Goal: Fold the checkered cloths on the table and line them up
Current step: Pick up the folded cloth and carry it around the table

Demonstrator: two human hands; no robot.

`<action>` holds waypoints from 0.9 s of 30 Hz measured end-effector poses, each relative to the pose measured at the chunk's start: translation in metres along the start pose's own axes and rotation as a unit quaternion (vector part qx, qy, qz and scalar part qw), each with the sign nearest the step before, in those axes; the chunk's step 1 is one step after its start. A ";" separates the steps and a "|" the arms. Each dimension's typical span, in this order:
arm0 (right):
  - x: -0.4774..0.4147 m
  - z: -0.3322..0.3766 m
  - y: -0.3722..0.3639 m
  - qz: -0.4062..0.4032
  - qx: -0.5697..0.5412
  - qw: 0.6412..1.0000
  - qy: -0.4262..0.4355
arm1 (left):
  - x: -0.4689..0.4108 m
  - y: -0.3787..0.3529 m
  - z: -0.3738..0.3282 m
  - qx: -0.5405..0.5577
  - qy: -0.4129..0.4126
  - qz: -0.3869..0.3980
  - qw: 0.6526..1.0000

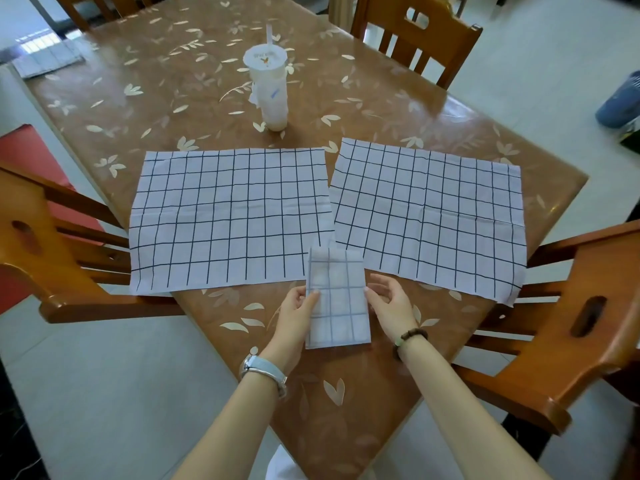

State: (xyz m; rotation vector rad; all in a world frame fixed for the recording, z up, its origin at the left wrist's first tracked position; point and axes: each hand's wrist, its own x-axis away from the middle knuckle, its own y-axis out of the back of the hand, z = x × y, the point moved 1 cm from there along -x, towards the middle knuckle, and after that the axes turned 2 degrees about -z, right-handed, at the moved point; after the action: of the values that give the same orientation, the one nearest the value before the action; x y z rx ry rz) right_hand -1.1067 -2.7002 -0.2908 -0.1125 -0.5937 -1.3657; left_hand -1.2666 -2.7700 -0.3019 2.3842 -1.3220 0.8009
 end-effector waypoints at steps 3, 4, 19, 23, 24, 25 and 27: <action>-0.001 0.004 0.002 0.036 -0.022 0.999 -0.026 | 0.003 0.001 -0.004 0.056 0.001 0.014 0.998; -0.001 0.005 0.002 0.055 -0.035 0.997 -0.043 | 0.005 0.002 -0.005 0.065 -0.003 0.018 0.998; 0.028 0.031 0.001 0.147 -0.099 0.983 -0.038 | 0.037 0.023 -0.017 0.076 -0.051 0.003 0.996; 0.037 0.036 -0.001 0.167 -0.066 0.984 -0.020 | 0.051 0.033 -0.017 0.074 -0.062 -0.017 0.995; 0.038 0.036 -0.002 0.171 -0.057 0.984 -0.014 | 0.055 0.035 -0.017 0.076 -0.064 -0.019 0.995; 0.041 0.037 -0.002 0.175 -0.050 0.983 -0.009 | 0.060 0.038 -0.017 0.082 -0.066 -0.023 0.994; 0.049 0.043 -0.004 0.192 -0.043 0.980 -0.009 | 0.068 0.043 -0.015 0.094 -0.069 -0.038 0.992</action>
State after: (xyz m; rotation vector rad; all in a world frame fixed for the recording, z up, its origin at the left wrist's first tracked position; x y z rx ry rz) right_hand -1.1205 -2.7270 -0.2329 -0.2953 -0.4972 -1.0162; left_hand -1.2791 -2.8314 -0.2490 2.6644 -1.2453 0.7834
